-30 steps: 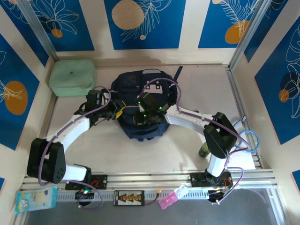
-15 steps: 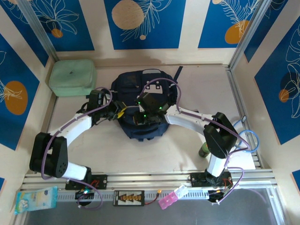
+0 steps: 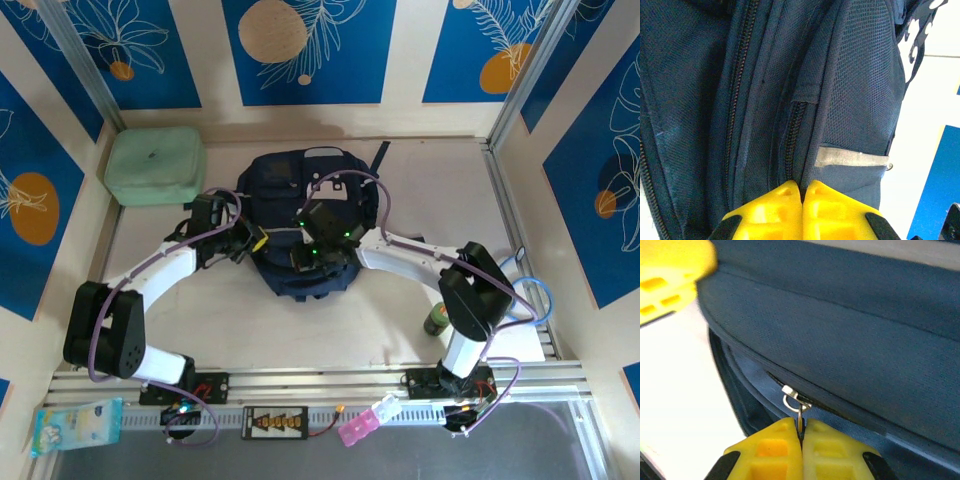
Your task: Pack books, pencil case, and school supplies into a backpack
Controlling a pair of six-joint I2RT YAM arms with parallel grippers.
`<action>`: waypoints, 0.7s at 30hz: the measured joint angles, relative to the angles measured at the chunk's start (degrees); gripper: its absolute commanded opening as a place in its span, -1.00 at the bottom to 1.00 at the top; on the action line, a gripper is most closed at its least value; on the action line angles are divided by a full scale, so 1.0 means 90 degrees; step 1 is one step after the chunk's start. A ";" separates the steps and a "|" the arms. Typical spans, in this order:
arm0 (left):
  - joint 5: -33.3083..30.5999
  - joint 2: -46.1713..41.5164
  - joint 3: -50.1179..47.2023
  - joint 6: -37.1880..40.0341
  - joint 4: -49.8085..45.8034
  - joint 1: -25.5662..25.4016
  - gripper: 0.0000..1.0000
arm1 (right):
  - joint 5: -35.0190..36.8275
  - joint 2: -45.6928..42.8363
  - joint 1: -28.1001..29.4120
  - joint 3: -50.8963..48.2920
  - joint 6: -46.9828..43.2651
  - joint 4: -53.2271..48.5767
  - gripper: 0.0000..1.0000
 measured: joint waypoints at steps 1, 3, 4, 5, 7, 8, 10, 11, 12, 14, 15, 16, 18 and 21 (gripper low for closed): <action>0.0000 0.0022 0.0000 0.0015 -0.0007 -0.0007 -1.00 | 0.0041 -0.0158 -0.0083 -0.0177 -0.0034 0.0007 -1.00; 0.0002 0.0058 0.0000 0.0019 -0.0017 -0.0007 -1.00 | 0.0112 -0.0440 -0.0277 -0.0466 -0.0068 -0.0022 -1.00; 0.0002 0.0070 0.0000 0.0019 -0.0017 -0.0007 -1.00 | 0.0143 -0.0602 -0.0410 -0.0619 -0.0068 -0.0049 -1.00; 0.0002 0.0080 0.0000 0.0019 -0.0017 -0.0007 -1.00 | 0.0168 -0.0721 -0.0520 -0.0731 -0.0068 -0.0080 -1.00; 0.0005 0.0095 0.0007 0.0022 -0.0019 -0.0007 -1.00 | 0.0267 -0.0984 -0.0784 -0.0954 -0.0039 -0.0189 -1.00; 0.0019 0.0100 0.0012 0.0022 -0.0022 -0.0007 -1.00 | 0.0308 -0.1081 -0.0896 -0.1030 -0.0012 -0.0240 -1.00; 0.0058 0.0112 0.0053 0.0051 -0.0034 -0.0007 -1.00 | 0.0393 -0.1246 -0.1088 -0.1149 0.0073 -0.0325 -1.00; 0.0078 0.0124 0.0083 0.0080 -0.0044 -0.0007 -1.00 | 0.0430 -0.1299 -0.1149 -0.1175 0.0114 -0.0362 -1.00; 0.0114 0.0143 0.0117 0.0126 -0.0061 -0.0010 -1.00 | 0.0471 -0.1365 -0.1207 -0.1197 0.0160 -0.0401 -1.00; 0.0189 0.0223 0.0223 0.0194 -0.0126 -0.0012 -1.00 | 0.0515 -0.1479 -0.1248 -0.1214 0.0206 -0.0420 -1.00; 0.0223 0.0277 0.0294 0.0248 -0.0175 -0.0017 -1.00 | 0.0544 -0.1547 -0.1241 -0.1226 0.0204 -0.0420 -1.00; 0.0245 0.0323 0.0352 0.0311 -0.0209 -0.0019 -1.00 | 0.0612 -0.1630 -0.1185 -0.1239 0.0194 -0.0415 -1.00; 0.0240 0.0415 0.0464 0.0432 -0.0294 -0.0019 -1.00 | 0.0787 -0.1763 -0.1010 -0.1248 0.0134 -0.0415 -1.00; 0.0131 0.0665 0.0733 0.0716 -0.0576 -0.0007 -0.96 | 0.0908 -0.1948 -0.0665 -0.1282 0.0053 -0.0391 -1.00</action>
